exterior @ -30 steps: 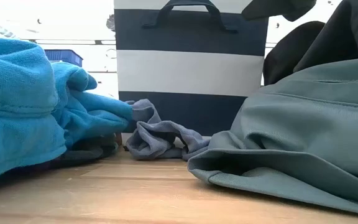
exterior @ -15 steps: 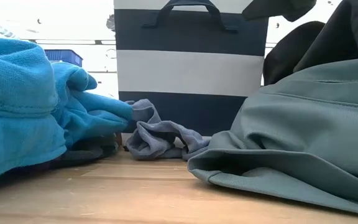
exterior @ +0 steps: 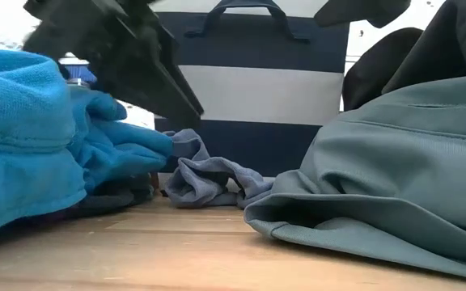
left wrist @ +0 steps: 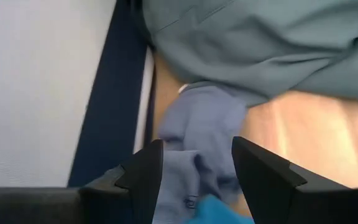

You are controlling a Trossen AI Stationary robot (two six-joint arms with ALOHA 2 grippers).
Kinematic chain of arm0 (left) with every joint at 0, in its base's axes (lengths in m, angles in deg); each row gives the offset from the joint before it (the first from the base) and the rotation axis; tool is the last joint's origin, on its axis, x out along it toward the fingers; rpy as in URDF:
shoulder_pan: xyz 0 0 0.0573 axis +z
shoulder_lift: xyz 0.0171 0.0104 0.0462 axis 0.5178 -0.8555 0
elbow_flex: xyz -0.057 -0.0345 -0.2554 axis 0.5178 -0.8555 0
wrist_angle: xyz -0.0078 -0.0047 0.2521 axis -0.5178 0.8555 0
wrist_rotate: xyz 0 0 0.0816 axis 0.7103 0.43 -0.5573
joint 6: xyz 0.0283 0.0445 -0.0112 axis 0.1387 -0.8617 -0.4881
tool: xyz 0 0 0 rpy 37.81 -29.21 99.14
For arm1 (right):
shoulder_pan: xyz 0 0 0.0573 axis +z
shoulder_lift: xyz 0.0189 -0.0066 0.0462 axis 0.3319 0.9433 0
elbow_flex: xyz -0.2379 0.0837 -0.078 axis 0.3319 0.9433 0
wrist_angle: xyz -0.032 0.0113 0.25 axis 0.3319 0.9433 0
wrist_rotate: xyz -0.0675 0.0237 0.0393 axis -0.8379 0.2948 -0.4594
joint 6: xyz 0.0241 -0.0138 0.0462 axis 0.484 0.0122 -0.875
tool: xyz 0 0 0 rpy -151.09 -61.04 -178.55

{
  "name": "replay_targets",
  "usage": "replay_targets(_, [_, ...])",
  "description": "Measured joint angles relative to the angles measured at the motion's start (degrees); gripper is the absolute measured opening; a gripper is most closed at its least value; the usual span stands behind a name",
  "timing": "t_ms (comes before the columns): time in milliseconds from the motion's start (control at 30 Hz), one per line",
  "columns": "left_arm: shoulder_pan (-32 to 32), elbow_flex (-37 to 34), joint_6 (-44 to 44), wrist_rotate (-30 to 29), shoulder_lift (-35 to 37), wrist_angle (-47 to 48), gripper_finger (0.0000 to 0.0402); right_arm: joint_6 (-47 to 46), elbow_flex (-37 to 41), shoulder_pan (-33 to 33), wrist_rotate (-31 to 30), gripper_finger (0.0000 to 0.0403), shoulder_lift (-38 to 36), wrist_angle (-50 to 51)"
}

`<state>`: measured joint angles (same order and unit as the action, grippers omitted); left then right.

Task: Sort clothes
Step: Put the blue sock into the blue laundry organizer

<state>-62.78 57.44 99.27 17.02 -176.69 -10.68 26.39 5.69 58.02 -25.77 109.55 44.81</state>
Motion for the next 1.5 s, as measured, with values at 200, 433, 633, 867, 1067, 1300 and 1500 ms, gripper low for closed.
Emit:
replay_targets(200, [2.1, 0.0, -2.4, 2.7, -0.2, 1.4, 0.0202, 1.2, 0.0, 0.0, 0.0, 0.0196, 0.0, 0.0])
replay_targets(433, [3.6, 0.0, -11.1, 5.3, -0.3, 2.2, 0.0203, 0.9, 0.0, -0.1, 0.0, 0.0196, 0.0, -0.1])
replay_targets(633, [4.9, 0.0, -18.2, 7.4, -2.5, 2.3, 0.0203, 0.9, 0.0, 0.0, 0.0, 0.0196, 0.0, 0.0])
replay_targets(867, [4.3, 0.1, -20.6, 6.7, -7.4, 1.7, 0.0189, 0.8, 0.0, -0.1, 0.0, 0.0196, 0.0, 0.0])
replay_targets(1067, [2.6, 0.8, -20.5, 6.3, -7.7, -1.0, 0.0058, 1.2, 0.0, -0.2, 0.0, 0.0196, 0.0, 0.0])
replay_targets(1300, [0.6, 5.9, -20.9, 4.8, -3.4, 0.1, 0.0013, 1.2, 0.0, -1.2, 0.0, 0.0196, 0.0, 0.0])
replay_targets(1500, [-1.0, 8.7, -22.0, 4.8, 3.8, -0.2, 0.0006, -0.4, 0.0, -1.2, 0.0, 0.0196, 0.0, -0.1])
